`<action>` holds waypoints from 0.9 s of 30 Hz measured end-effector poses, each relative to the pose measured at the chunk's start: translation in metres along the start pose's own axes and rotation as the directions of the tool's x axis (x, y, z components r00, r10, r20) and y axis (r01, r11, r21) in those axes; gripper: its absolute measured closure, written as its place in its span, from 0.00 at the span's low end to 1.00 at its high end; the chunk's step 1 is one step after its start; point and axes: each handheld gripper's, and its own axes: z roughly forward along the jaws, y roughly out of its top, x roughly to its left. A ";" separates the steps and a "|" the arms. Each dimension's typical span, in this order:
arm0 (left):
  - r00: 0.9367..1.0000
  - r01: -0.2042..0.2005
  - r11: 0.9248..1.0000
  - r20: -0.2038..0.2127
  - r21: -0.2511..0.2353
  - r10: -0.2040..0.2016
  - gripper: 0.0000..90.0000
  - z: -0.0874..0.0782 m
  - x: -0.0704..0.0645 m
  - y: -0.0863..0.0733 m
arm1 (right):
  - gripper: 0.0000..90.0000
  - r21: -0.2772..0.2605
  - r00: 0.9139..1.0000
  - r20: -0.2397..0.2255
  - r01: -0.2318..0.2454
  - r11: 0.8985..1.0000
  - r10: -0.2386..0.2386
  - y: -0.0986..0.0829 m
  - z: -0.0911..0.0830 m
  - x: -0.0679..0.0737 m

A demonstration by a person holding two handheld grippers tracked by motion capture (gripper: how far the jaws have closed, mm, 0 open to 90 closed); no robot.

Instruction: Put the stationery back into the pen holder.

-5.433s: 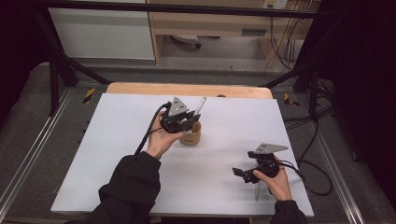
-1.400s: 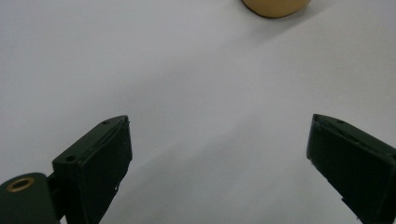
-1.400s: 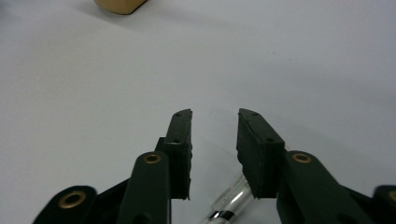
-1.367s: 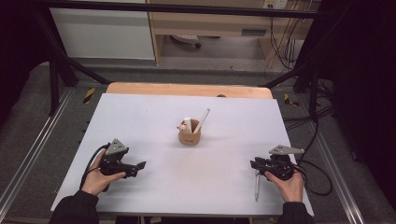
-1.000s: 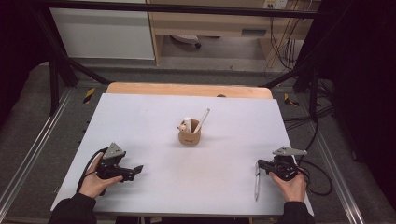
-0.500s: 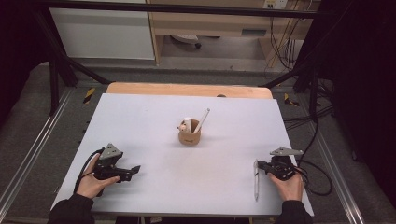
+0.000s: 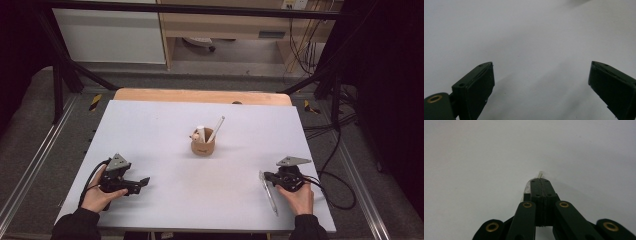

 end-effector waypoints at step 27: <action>1.000 0.005 1.000 0.001 0.000 -0.005 0.07 -0.001 0.001 0.000 | 0.47 0.039 0.998 -0.048 0.045 0.998 -0.043 0.000 -0.015 0.022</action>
